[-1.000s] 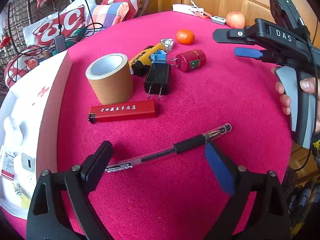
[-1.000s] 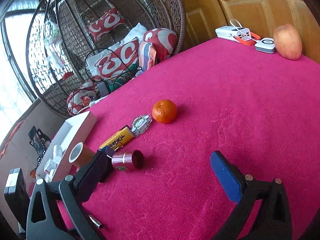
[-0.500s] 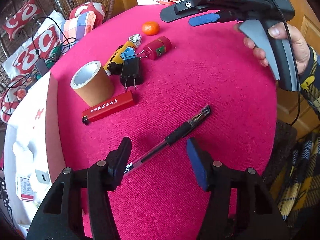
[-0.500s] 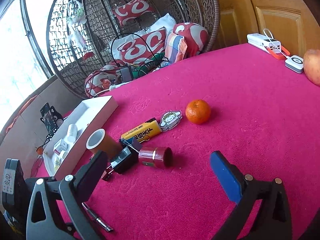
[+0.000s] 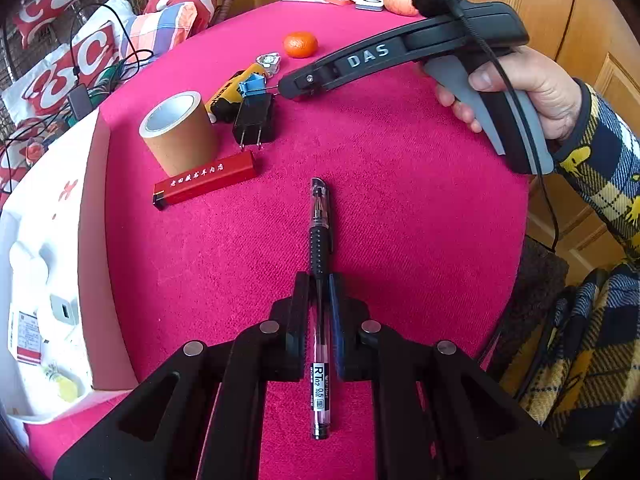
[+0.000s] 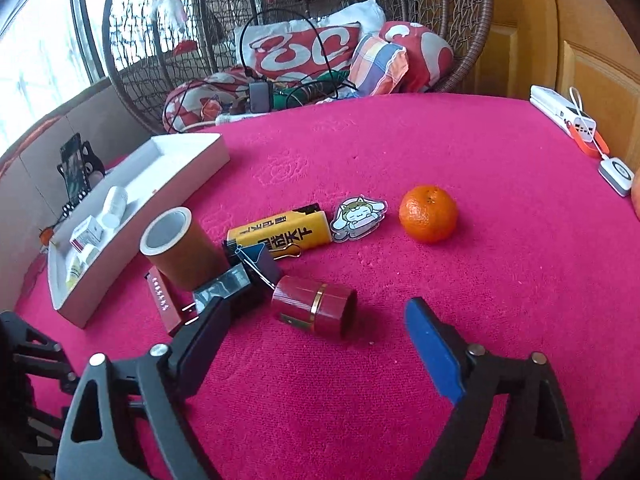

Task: Organize rigid objects
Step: 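Grasp the black pen with the left gripper while the right approaches the red tin, then close the right gripper on the red cylindrical tin while the left holds the pen, then carry the pen and red tin into the white tray and open both grippers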

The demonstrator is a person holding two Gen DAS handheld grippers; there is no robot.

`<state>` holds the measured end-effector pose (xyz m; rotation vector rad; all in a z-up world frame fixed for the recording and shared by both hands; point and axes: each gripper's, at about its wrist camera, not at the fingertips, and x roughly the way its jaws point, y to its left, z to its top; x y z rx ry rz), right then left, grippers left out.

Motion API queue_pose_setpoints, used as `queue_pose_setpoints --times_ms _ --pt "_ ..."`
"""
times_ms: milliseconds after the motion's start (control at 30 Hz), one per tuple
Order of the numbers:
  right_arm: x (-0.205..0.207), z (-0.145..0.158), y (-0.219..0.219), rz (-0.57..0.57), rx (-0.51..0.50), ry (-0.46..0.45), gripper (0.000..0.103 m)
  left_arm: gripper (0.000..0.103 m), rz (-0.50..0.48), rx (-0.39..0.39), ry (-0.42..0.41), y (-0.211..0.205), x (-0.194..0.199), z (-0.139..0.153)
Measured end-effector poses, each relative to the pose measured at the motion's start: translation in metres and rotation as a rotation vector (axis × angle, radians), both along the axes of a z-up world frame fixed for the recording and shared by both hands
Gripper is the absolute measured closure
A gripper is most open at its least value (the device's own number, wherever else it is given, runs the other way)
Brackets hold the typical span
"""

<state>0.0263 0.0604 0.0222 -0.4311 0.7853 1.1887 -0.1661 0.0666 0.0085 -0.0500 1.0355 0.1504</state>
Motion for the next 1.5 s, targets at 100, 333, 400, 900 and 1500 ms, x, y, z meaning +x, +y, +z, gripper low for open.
queue_pose_setpoints --times_ms 100,333,400,900,1500 --pt "-0.003 -0.008 0.011 0.003 -0.045 -0.025 0.051 0.094 0.034 -0.02 -0.017 0.001 -0.003 -0.001" --pt "0.003 0.002 -0.012 -0.06 0.024 -0.022 0.057 0.094 0.124 -0.037 -0.128 0.011 -0.01 0.01" --pt "0.008 0.011 -0.022 -0.088 0.061 -0.011 0.057 0.094 0.142 -0.037 -0.169 0.012 -0.014 0.018" --pt "-0.022 0.058 -0.039 -0.028 0.236 0.025 0.057 0.094 0.284 -0.034 -0.343 0.028 -0.043 0.053" --pt "-0.061 0.066 -0.009 0.106 0.211 0.016 0.057 0.094 0.414 0.029 -0.448 0.059 -0.086 0.079"
